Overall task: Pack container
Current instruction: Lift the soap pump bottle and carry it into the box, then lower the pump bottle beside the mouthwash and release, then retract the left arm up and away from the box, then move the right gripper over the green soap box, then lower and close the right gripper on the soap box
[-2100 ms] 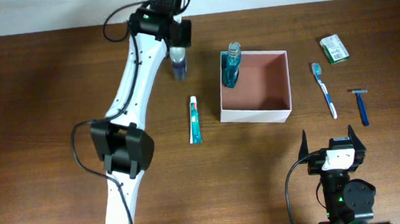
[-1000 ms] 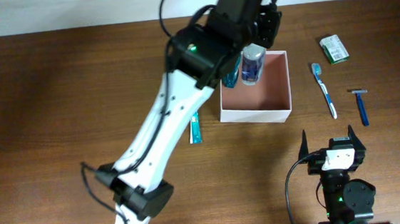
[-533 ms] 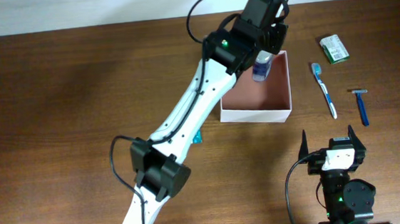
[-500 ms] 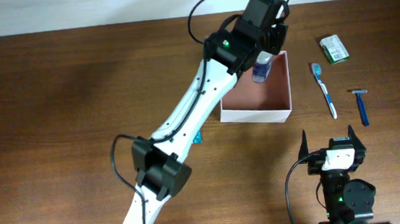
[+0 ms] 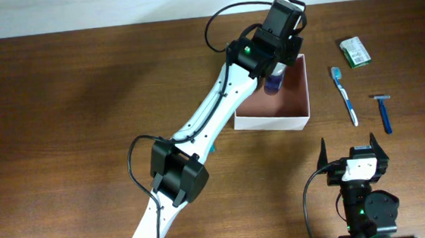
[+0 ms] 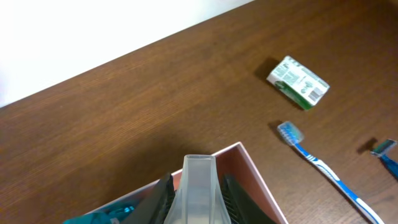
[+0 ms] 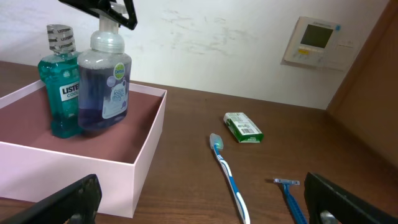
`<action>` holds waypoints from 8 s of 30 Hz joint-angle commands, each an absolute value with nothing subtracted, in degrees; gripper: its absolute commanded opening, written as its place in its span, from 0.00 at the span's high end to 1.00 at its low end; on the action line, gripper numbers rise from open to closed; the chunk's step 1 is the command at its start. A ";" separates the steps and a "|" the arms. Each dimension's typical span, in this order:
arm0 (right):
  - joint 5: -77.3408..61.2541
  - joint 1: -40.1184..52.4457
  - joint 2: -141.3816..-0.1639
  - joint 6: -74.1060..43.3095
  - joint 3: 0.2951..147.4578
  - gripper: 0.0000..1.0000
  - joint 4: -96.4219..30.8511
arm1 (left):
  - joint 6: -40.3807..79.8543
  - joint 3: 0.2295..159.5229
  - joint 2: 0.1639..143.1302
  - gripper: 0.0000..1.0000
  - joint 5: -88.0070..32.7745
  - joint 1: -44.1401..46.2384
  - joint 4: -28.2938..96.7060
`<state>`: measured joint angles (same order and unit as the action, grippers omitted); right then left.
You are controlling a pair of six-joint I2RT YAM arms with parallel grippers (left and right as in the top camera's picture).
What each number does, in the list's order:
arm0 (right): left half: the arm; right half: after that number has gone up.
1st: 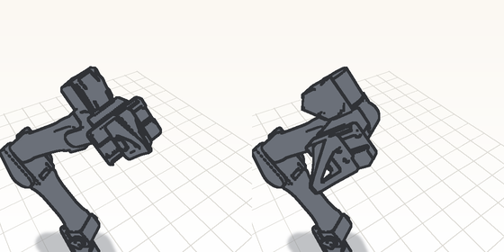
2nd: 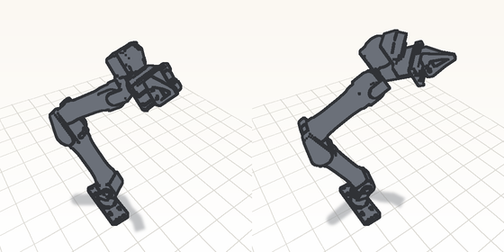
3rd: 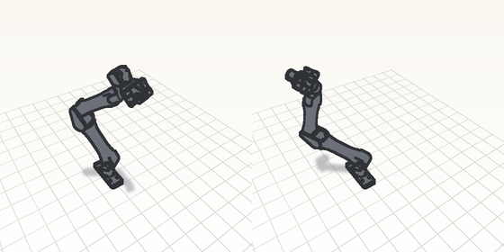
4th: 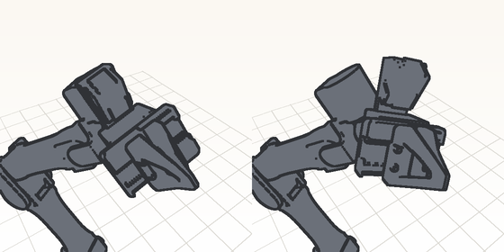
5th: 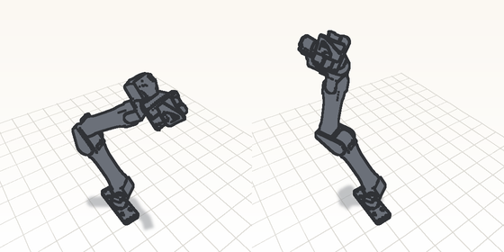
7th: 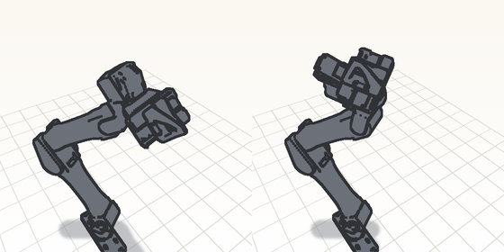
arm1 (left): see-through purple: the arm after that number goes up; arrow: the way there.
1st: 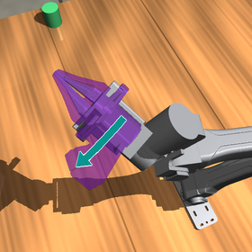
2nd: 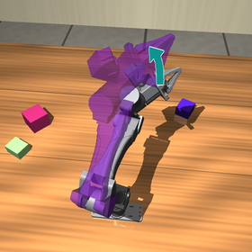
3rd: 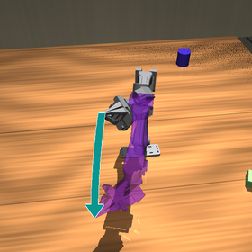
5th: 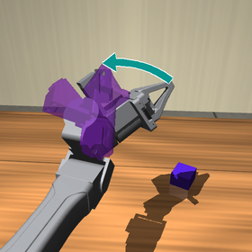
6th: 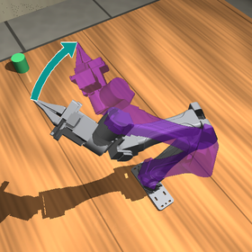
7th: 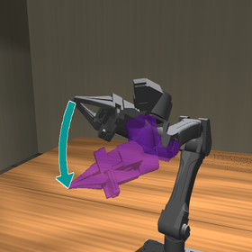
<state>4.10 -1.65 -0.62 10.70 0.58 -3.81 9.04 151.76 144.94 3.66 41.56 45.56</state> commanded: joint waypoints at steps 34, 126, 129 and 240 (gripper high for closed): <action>5.19 -1.13 -0.21 10.26 0.32 0.01 -4.16 | 9.74 152.62 147.02 0.62 6.46 39.51 44.23; 12.38 -2.68 -56.45 20.18 73.23 0.01 -37.04 | 27.57 159.35 140.66 0.01 12.86 12.10 79.29; 10.61 -3.44 -70.76 20.36 90.48 0.01 -53.54 | 27.57 159.35 140.66 0.01 12.84 12.10 79.42; -4.49 -18.46 -147.41 26.79 126.74 0.01 -49.36 | 27.57 159.35 140.66 0.01 12.84 12.10 81.52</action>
<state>-4.40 -18.15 -146.26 26.17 127.42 -49.69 26.94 159.46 141.43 12.84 12.21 81.47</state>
